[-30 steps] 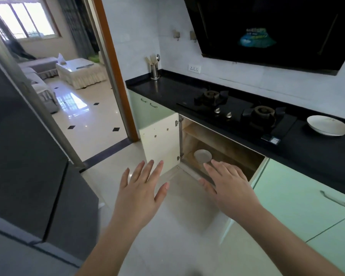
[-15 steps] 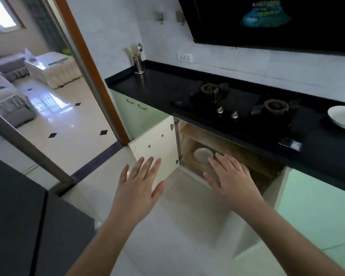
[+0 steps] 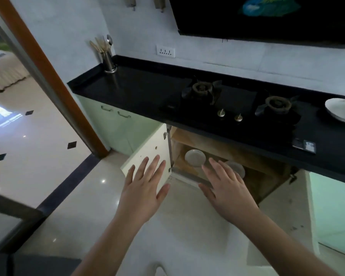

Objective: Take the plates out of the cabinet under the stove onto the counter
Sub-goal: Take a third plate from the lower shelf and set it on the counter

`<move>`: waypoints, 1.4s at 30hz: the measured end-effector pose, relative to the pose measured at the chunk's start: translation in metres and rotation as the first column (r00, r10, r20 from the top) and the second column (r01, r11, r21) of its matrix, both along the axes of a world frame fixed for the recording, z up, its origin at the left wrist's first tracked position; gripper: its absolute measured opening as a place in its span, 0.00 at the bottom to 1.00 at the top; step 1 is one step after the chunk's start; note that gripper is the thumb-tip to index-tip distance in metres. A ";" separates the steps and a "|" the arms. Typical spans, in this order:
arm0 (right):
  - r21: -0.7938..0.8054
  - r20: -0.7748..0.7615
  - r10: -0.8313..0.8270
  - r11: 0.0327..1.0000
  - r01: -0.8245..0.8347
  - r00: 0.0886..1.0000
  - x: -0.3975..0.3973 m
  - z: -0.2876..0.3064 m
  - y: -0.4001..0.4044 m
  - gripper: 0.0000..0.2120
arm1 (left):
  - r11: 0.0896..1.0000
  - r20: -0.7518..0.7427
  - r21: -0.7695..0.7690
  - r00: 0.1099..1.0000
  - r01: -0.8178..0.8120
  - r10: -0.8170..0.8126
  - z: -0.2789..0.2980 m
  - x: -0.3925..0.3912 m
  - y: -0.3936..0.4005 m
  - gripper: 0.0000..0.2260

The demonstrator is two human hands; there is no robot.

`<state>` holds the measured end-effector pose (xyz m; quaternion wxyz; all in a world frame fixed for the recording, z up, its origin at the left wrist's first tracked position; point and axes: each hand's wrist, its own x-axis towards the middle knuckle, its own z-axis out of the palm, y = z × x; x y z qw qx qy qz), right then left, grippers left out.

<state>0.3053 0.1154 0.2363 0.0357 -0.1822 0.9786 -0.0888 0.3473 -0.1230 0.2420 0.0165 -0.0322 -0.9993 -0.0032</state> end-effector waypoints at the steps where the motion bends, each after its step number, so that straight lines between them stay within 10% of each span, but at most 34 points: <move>1: -0.003 -0.005 -0.030 1.000 0.030 1.000 -0.003 0.000 -0.011 0.34 | 0.999 0.000 0.006 1.000 0.031 -0.031 0.001 -0.009 -0.011 0.30; 15: 0.034 0.046 -0.268 0.963 0.266 0.962 -0.073 -0.006 -0.023 0.33 | 0.945 0.063 0.018 0.943 0.327 -0.328 -0.024 -0.153 -0.030 0.28; 31: 0.026 0.264 -0.200 0.979 0.200 0.944 -0.203 -0.085 -0.014 0.30 | 0.975 0.130 0.065 0.967 0.213 -0.220 -0.104 -0.265 -0.010 0.26; 42: 0.016 0.356 -0.333 0.937 0.350 0.873 -0.200 -0.156 -0.057 0.30 | 0.909 0.240 0.024 0.880 0.417 -0.410 -0.185 -0.280 -0.034 0.27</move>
